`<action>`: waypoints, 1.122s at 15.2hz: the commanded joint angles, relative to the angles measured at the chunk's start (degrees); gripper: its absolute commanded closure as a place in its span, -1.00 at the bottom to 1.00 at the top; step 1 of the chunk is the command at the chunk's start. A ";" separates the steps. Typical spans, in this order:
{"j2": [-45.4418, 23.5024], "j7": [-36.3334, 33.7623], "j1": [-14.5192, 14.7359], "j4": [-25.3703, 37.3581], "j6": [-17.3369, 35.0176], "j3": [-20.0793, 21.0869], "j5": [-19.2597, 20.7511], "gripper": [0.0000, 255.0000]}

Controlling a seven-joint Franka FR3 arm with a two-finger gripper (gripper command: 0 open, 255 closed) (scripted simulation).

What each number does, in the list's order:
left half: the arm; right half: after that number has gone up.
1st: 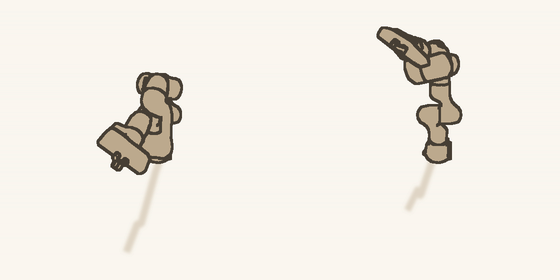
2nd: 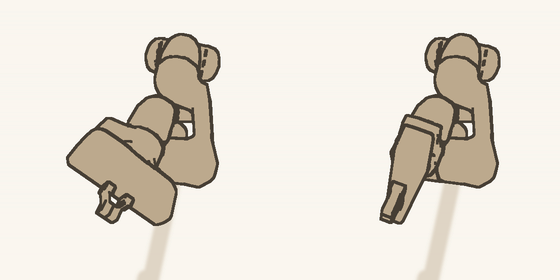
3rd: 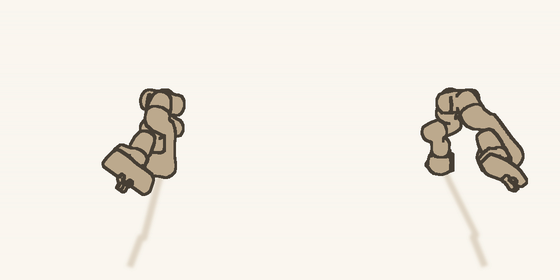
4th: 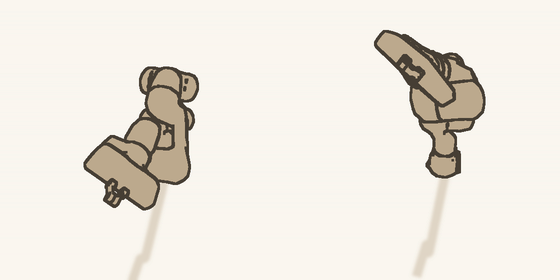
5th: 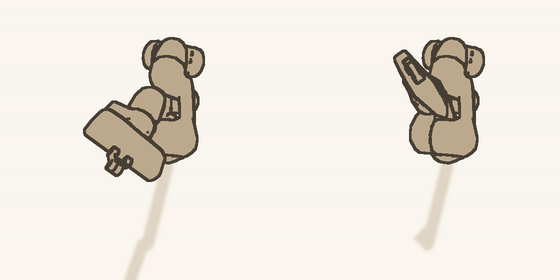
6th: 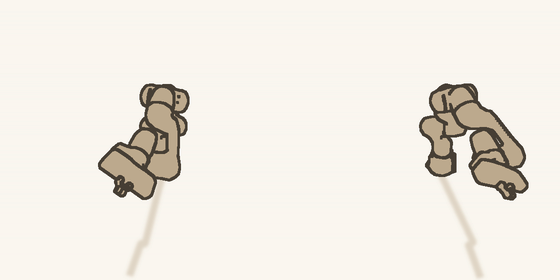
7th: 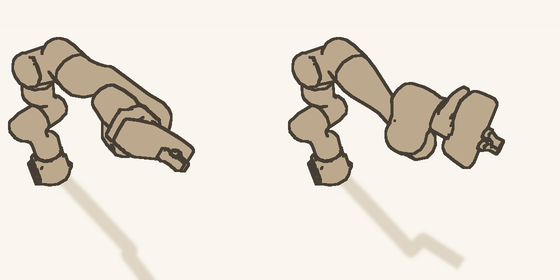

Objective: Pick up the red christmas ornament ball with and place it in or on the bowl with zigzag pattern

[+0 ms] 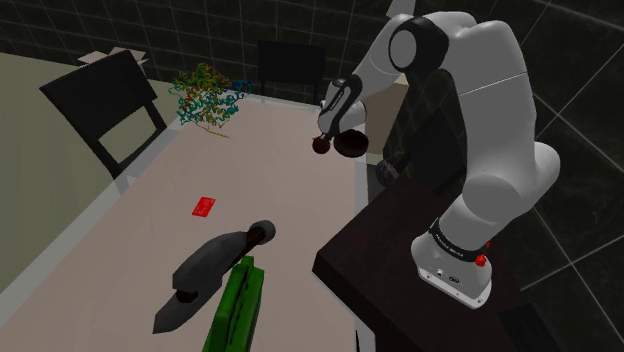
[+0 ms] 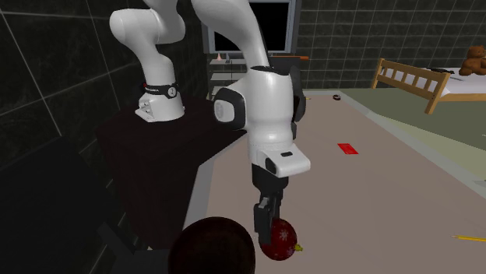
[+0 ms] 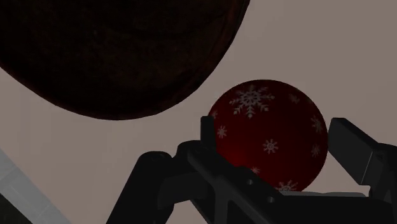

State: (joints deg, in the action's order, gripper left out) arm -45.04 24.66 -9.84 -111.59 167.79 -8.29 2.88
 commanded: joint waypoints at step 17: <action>12.75 0.67 0.90 -4.26 -8.43 -1.01 0.74 1.00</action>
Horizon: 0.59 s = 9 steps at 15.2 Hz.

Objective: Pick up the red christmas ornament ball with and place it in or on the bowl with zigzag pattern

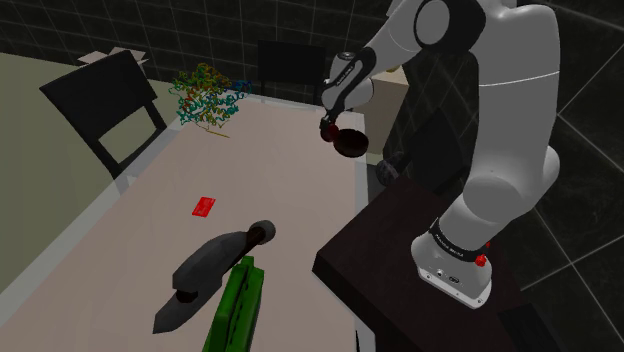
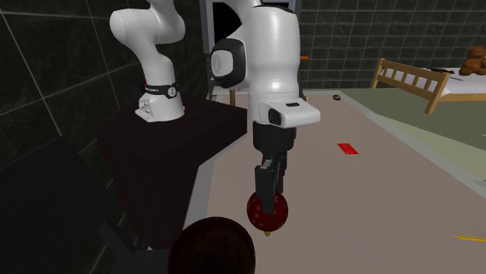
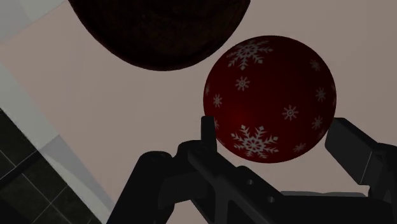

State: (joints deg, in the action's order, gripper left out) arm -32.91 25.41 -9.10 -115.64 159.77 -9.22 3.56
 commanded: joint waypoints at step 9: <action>5.70 2.86 -1.92 -2.72 -2.68 -0.28 -0.10 1.00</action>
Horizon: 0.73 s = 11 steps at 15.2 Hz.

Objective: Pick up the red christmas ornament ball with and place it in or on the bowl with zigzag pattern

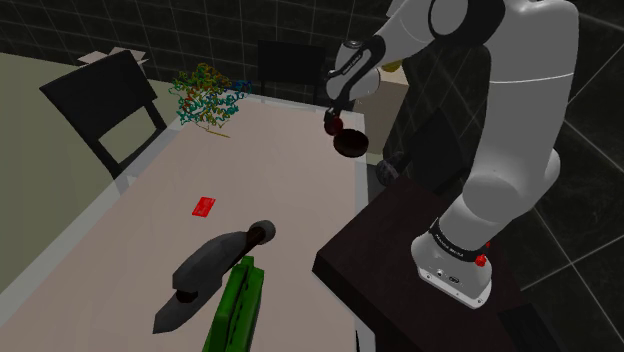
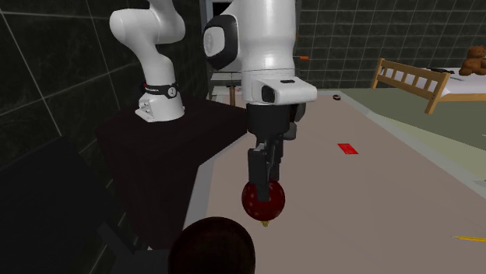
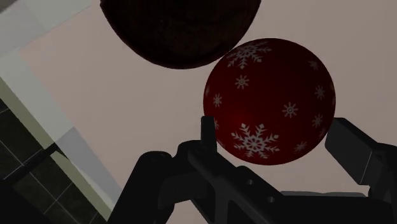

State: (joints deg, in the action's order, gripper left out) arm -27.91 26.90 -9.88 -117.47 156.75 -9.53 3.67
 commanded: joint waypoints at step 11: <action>2.52 17.36 -15.35 -6.41 5.16 2.18 -4.18 1.00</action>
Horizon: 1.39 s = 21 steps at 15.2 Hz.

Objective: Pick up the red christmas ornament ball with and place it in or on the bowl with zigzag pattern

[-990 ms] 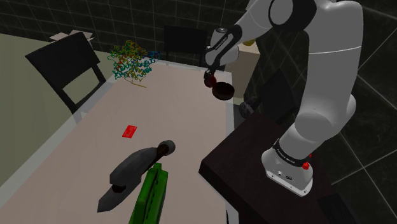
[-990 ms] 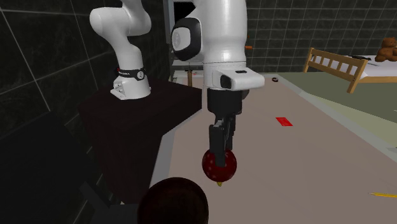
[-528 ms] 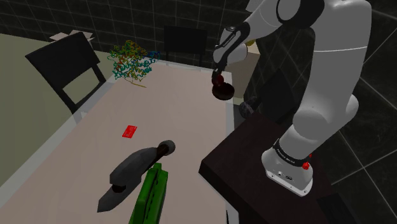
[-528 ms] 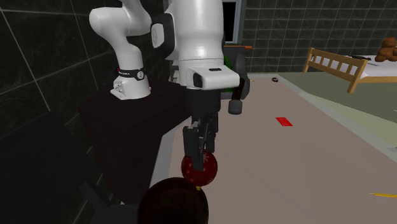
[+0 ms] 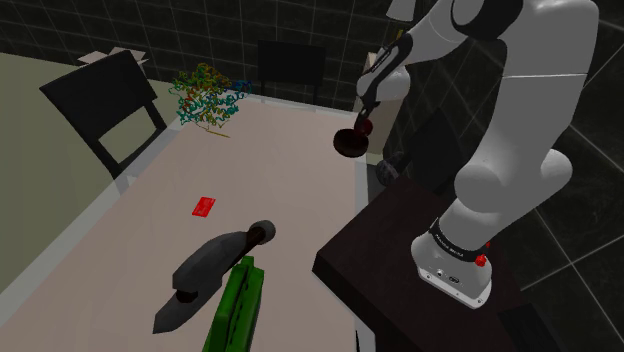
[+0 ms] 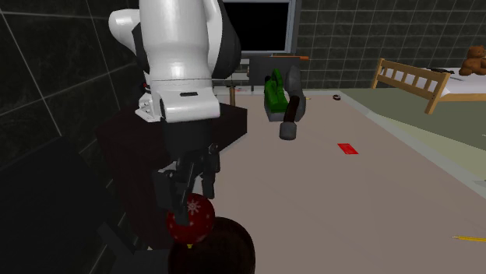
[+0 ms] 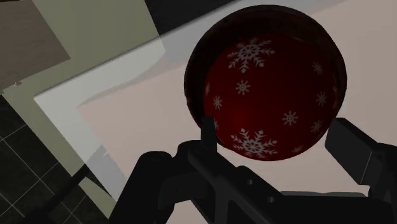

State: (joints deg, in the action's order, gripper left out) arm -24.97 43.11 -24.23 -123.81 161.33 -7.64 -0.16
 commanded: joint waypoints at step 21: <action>-8.35 1.47 -1.98 1.66 6.78 1.47 -1.21 -1.00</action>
State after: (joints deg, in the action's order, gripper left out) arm -33.32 44.58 -26.21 -122.16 168.10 -6.17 -1.36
